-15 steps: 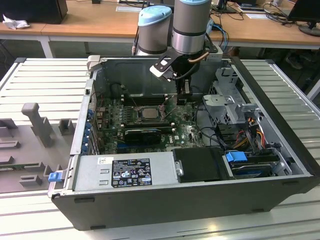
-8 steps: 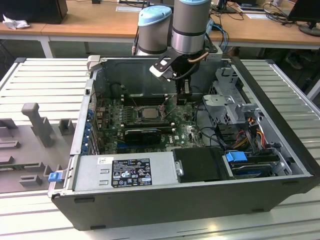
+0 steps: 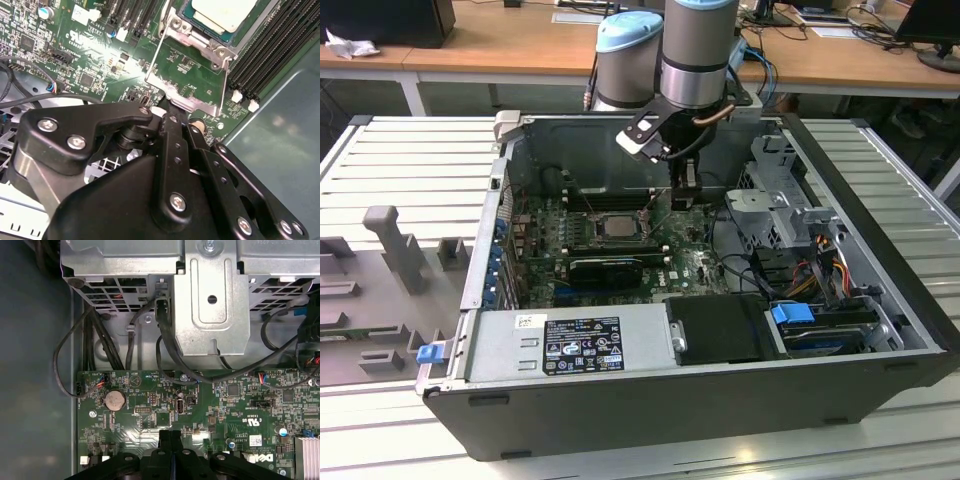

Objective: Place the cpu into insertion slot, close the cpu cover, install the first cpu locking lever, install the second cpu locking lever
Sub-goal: 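Close the cpu cover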

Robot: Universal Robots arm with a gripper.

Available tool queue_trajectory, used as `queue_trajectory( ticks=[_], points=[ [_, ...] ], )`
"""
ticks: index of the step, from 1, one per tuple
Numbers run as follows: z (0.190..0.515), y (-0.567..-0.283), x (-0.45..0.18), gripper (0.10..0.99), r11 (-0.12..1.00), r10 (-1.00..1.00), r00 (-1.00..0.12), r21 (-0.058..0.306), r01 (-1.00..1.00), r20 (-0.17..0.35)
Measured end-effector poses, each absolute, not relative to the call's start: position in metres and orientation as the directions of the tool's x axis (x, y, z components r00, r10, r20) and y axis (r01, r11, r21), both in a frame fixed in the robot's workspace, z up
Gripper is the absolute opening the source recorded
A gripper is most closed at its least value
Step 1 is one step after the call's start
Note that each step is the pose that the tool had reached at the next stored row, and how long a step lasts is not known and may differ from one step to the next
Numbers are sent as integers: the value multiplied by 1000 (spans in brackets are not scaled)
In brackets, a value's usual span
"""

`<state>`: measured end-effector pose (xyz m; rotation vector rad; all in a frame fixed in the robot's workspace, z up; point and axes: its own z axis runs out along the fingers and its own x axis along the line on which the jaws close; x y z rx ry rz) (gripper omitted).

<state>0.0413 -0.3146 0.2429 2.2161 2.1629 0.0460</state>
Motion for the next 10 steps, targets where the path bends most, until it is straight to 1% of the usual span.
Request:
queue_trajectory(
  ticks=[10],
  points=[
    [243,-315,24,106,-24,1000,24,53,998,-9]
  ],
)
